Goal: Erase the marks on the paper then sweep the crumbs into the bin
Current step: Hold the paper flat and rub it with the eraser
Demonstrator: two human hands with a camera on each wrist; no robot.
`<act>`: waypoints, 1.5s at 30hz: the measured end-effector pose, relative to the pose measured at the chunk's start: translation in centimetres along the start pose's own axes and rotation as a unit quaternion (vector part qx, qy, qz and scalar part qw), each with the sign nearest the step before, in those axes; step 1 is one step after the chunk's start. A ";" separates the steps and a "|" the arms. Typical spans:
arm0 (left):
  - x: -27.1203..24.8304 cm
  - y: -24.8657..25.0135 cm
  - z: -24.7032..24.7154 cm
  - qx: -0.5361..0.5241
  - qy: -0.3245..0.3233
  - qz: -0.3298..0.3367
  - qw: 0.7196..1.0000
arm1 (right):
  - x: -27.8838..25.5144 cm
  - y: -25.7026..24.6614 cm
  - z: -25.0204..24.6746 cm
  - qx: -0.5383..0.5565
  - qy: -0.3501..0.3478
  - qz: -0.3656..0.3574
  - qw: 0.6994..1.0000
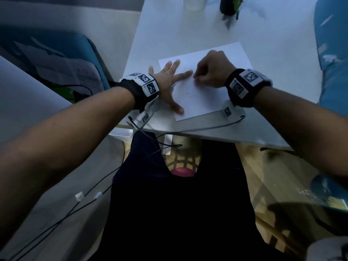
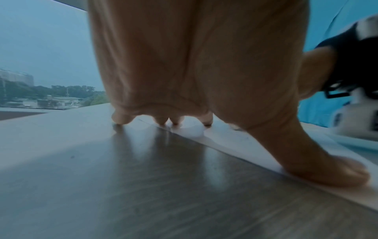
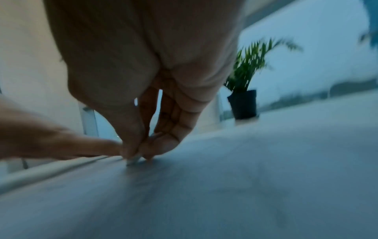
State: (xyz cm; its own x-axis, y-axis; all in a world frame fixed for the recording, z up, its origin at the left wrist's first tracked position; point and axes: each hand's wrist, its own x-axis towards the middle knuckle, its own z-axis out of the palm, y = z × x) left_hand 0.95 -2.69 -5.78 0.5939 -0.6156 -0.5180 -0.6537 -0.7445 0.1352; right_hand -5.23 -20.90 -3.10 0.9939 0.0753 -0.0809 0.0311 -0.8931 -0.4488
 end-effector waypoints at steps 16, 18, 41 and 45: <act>0.2 -0.2 0.1 -0.017 0.007 0.003 1.000 | 0.1 -0.8 1.2 0.012 -0.012 -0.009 1.000; 0.2 -0.2 0.1 -0.019 0.008 0.002 1.000 | 0.1 -0.6 1.2 0.009 0.007 -0.016 1.000; 0.2 0.0 0.0 0.003 -0.002 -0.008 1.000 | 1.3 -1.0 1.5 0.010 0.009 -0.006 1.000; 0.4 -0.1 0.0 0.006 -0.005 -0.014 1.000 | 0.9 -2.0 2.3 -0.007 -0.044 -0.031 0.998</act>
State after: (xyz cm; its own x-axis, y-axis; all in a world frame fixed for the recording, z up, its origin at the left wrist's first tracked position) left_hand 1.25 -2.87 -6.02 0.6077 -0.5921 -0.5293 -0.6431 -0.7579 0.1097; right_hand -4.66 -18.07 -4.29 0.9766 0.1696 -0.1322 0.0950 -0.8919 -0.4422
